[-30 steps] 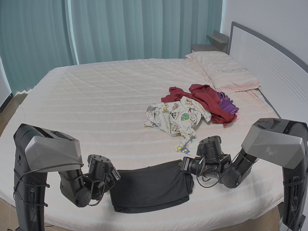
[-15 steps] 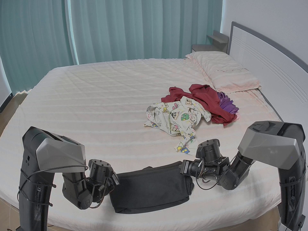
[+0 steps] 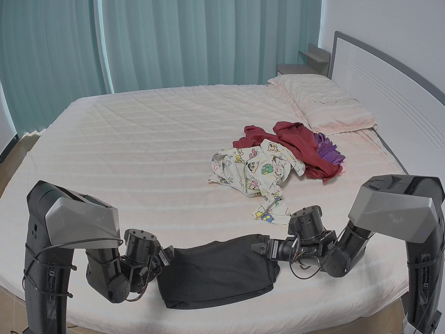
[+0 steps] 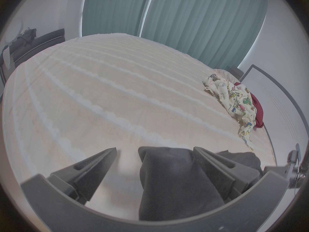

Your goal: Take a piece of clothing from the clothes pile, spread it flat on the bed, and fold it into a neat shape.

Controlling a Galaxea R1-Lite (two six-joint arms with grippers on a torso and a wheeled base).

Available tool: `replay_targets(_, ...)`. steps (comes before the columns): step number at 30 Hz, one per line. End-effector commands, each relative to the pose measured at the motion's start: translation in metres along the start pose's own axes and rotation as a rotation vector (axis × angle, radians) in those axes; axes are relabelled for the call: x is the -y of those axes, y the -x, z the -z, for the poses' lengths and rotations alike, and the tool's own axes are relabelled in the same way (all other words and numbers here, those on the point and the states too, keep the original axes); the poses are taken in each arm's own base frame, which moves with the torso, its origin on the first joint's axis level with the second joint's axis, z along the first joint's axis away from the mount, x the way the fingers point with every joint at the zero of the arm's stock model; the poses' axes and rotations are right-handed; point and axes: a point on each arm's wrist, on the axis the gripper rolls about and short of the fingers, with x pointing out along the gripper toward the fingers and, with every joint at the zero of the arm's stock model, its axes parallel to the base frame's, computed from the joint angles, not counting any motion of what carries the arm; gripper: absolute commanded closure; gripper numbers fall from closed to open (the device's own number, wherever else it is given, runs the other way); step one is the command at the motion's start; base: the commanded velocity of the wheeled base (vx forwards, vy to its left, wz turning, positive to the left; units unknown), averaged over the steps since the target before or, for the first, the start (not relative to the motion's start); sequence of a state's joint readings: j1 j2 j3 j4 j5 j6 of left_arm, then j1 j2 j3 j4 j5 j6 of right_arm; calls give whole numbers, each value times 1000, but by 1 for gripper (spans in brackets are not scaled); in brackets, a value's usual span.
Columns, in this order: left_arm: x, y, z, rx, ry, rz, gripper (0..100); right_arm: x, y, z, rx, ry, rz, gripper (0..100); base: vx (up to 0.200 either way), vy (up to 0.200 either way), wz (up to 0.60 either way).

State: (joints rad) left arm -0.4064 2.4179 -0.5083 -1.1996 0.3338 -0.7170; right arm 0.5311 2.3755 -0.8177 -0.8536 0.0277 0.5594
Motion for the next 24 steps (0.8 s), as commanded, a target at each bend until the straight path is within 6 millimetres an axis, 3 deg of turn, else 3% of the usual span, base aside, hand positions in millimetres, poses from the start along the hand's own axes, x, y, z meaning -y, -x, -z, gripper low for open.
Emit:
replay_targets(1,4,9,-5,34,8,16,0,3,15,6,-20,40,9,0,-200,0,0)
replay_targets(15,0,20,-6,25,-23,19,0,9,25,28,-85,166,-73,0,-200,0,0)
replay_targets(24,4,17,-10,57,-8,40,0,-1,-1,34,-115,180,-85,0,0,0,0)
